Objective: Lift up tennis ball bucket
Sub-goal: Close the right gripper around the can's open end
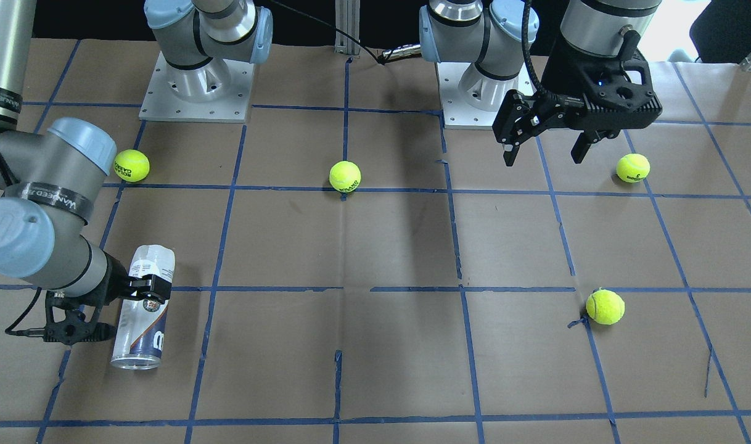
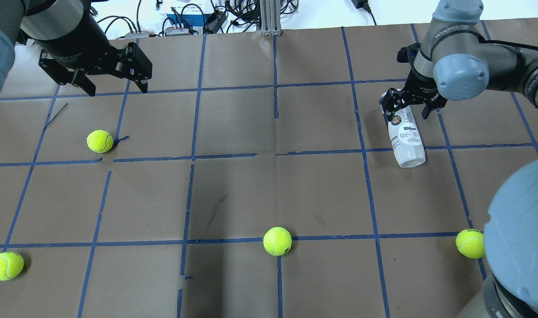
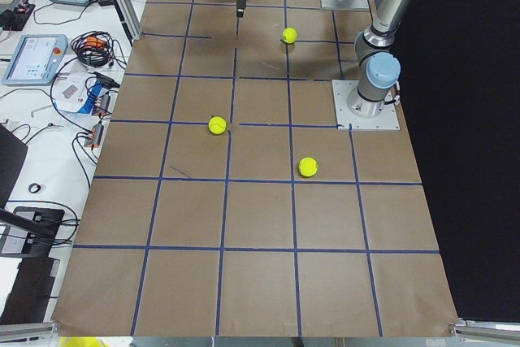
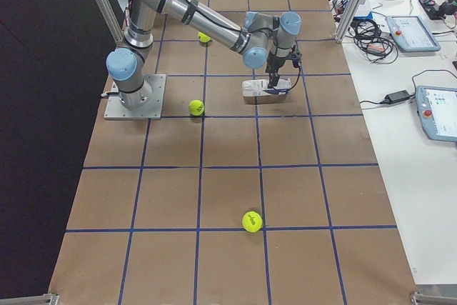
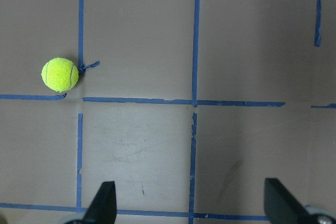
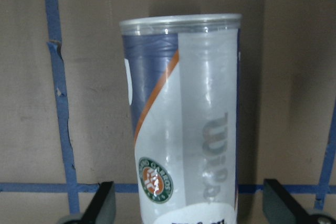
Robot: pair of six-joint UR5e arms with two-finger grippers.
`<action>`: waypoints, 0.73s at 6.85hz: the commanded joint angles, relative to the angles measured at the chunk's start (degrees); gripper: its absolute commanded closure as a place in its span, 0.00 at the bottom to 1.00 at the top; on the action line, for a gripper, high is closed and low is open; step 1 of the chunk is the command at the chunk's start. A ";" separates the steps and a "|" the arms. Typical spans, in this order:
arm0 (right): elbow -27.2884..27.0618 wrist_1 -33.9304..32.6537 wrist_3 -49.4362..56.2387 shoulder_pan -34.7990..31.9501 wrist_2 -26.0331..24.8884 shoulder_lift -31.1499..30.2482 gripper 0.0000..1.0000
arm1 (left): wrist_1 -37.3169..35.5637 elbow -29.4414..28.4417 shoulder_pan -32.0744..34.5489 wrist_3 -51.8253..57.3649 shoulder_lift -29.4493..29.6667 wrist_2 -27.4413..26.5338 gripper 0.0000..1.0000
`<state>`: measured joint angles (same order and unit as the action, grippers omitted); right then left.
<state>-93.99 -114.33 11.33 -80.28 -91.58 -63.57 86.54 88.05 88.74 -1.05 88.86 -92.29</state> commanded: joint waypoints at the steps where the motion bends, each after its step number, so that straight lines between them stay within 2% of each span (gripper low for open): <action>1: -0.14 -3.25 0.54 0.04 0.09 3.00 0.00 | -0.05 -0.07 -0.06 0.00 -0.01 0.01 0.00; 2: -0.15 -3.44 0.54 0.04 0.26 3.54 0.00 | -0.05 -0.08 -0.06 0.00 -0.01 0.01 0.00; 3: -0.06 -3.53 0.54 0.04 0.17 3.63 0.23 | -0.05 -0.08 -0.06 0.00 -0.01 0.01 0.00; 5: 0.03 -3.00 0.63 0.04 0.17 3.28 0.33 | -0.05 -0.08 -0.06 0.00 -0.09 0.01 0.00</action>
<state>-94.02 -117.59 11.92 -80.25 -91.52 -60.13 86.48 87.98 88.68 -1.05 88.80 -92.28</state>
